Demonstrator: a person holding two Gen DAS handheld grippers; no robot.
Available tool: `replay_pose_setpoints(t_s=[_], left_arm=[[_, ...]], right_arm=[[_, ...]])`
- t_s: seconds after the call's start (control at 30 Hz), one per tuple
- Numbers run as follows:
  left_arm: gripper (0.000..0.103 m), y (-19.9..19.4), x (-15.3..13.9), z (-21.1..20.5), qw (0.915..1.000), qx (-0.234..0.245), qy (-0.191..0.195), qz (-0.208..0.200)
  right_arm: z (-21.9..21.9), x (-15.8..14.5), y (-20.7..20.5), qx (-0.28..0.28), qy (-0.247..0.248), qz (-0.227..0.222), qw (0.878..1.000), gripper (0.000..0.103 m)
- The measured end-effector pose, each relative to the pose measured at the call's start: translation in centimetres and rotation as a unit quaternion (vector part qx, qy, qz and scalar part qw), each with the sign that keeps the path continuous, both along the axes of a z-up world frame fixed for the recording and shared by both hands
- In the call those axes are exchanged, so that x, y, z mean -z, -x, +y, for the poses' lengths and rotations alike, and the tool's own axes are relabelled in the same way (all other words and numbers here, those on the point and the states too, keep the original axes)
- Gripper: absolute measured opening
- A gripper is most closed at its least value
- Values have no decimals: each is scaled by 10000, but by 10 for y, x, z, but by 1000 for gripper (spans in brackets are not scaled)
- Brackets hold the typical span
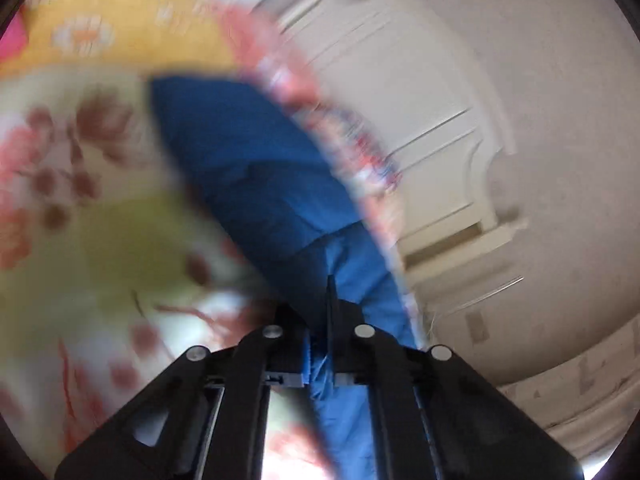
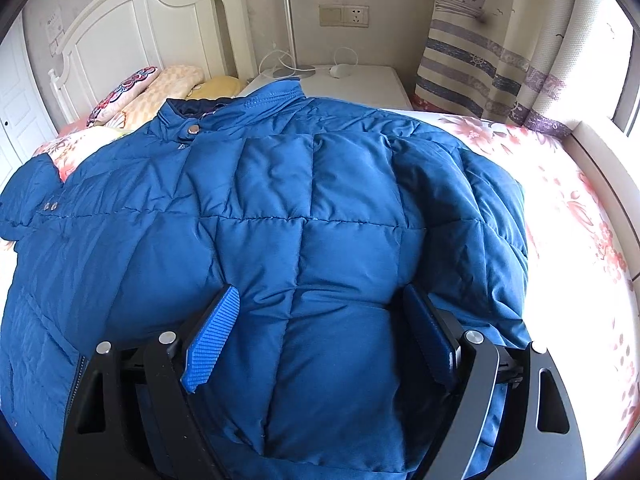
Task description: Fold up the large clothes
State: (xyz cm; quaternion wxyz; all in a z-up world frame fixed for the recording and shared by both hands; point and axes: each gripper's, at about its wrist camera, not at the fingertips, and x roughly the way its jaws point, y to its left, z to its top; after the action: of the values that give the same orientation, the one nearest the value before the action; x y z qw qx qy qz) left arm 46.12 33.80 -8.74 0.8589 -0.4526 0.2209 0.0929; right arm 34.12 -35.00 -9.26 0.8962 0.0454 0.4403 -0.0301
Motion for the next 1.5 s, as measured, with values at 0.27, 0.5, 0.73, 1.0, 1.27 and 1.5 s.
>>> replay_pose_setpoints(t_s=[0.27,0.5,0.73,1.0,1.27,1.5], left_arm=[[4,35,-111,-279,9141,3044,-2312,-1356],[48,60,-14,-471,8127,4993,-2991,-267],[80,112,0,-485,7580,5270,-3808,-517],[90,139,-61,-380,8134,4314,-3719,-1182],[62,60,1,-263,9354,2075,-2646,1092],[70,65,33,-273,9307,2258,-2724,924]], right_arm=[[-1,0,1,5,-64,-43,10000,80],[-4,1,1,-5,-195,-51,9998,80],[-5,1,1,-10,-265,-70,9996,80],[-6,1,1,-18,-256,-72,9996,80],[-1,1,0,-17,-118,-43,9999,80],[3,0,4,28,69,-110,9999,78]])
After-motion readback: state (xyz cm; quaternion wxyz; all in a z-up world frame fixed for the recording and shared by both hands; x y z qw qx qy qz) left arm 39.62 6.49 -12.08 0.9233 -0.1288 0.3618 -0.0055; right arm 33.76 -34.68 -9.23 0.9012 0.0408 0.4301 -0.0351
